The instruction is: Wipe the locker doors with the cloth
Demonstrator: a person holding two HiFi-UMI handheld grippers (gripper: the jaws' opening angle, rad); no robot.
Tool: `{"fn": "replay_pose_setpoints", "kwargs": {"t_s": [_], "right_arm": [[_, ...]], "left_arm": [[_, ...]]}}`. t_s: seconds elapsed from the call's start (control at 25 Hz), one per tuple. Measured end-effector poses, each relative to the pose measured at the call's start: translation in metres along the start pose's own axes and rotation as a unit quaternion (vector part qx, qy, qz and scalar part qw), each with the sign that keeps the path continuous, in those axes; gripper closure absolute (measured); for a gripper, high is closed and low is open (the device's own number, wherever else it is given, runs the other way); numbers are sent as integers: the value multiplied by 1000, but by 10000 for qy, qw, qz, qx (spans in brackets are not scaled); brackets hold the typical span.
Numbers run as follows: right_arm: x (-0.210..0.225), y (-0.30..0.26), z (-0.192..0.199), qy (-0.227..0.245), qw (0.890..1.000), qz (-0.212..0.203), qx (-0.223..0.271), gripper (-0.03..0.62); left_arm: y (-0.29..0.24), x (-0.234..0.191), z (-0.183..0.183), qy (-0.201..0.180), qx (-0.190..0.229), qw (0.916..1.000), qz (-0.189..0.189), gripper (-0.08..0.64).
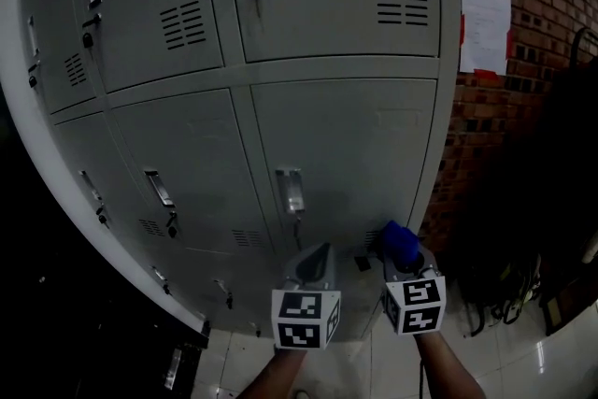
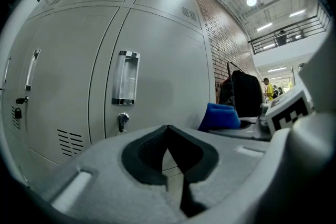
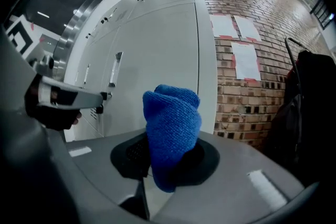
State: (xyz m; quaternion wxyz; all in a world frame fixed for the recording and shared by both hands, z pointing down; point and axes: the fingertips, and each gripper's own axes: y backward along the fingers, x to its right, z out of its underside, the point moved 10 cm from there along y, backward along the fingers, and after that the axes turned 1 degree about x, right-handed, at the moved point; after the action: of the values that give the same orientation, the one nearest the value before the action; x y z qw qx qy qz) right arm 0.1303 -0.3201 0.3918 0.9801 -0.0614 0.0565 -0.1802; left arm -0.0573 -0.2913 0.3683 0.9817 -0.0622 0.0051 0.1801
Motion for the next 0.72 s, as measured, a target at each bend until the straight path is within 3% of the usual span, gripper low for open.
{"fn": "replay_pose_setpoints", "kwargs": {"t_s": [0.4, 0.72], "right_arm": [[-98, 1, -89, -41, 9865, -1515, 624, 509], [-157, -35, -111, 171, 9791, -1919, 653, 509]], "left_arm": [[35, -44, -27, -116, 299, 9985, -452, 560], [66, -81, -41, -286, 410, 9958, -773, 560]]}}
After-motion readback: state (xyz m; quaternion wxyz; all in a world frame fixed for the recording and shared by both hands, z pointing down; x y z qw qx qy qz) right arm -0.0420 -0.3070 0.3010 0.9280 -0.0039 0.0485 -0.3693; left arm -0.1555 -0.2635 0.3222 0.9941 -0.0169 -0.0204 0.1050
